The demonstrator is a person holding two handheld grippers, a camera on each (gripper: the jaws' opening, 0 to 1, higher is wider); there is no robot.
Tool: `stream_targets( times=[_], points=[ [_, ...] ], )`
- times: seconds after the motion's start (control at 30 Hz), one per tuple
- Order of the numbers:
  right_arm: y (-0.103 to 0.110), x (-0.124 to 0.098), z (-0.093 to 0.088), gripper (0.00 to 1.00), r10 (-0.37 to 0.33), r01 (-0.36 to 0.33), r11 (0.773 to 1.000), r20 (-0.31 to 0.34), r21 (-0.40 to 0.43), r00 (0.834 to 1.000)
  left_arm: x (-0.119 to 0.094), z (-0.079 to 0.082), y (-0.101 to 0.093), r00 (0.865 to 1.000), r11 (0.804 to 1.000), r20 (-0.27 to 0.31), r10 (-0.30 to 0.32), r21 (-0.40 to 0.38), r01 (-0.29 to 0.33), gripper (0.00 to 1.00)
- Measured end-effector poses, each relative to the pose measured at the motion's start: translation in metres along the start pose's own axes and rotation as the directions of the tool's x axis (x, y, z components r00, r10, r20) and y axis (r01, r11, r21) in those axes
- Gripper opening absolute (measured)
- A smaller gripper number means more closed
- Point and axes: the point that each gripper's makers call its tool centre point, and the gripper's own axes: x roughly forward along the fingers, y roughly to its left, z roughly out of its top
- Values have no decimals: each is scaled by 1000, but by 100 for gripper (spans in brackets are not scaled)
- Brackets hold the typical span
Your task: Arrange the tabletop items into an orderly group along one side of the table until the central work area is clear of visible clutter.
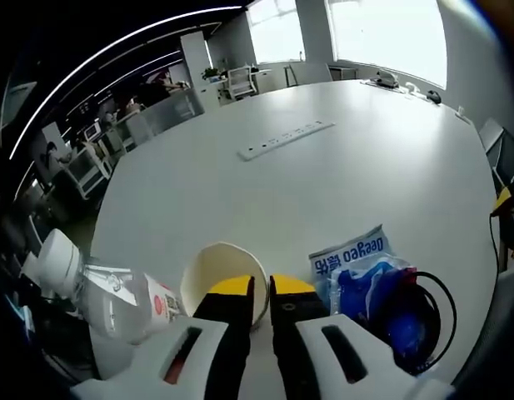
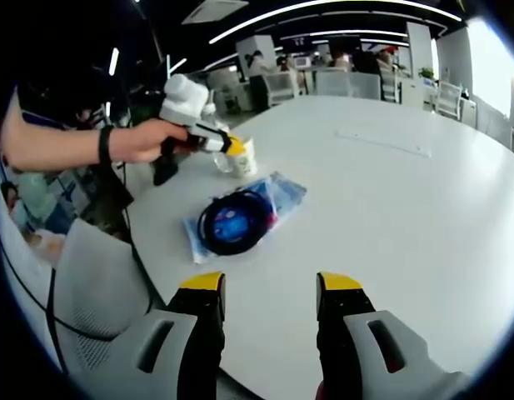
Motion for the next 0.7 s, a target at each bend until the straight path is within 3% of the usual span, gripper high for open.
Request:
stream_targets(
  times=[0.5,0.7],
  points=[
    [10,8,2,43,27,-27,1000,3,-4,1000,-35,13,9,997,999,75,12,-35,-9,12],
    [13,11,1,42,34,-34,999,3,-4,999,-53,11,11,995,995,103,12,-101,-2,13]
  ],
)
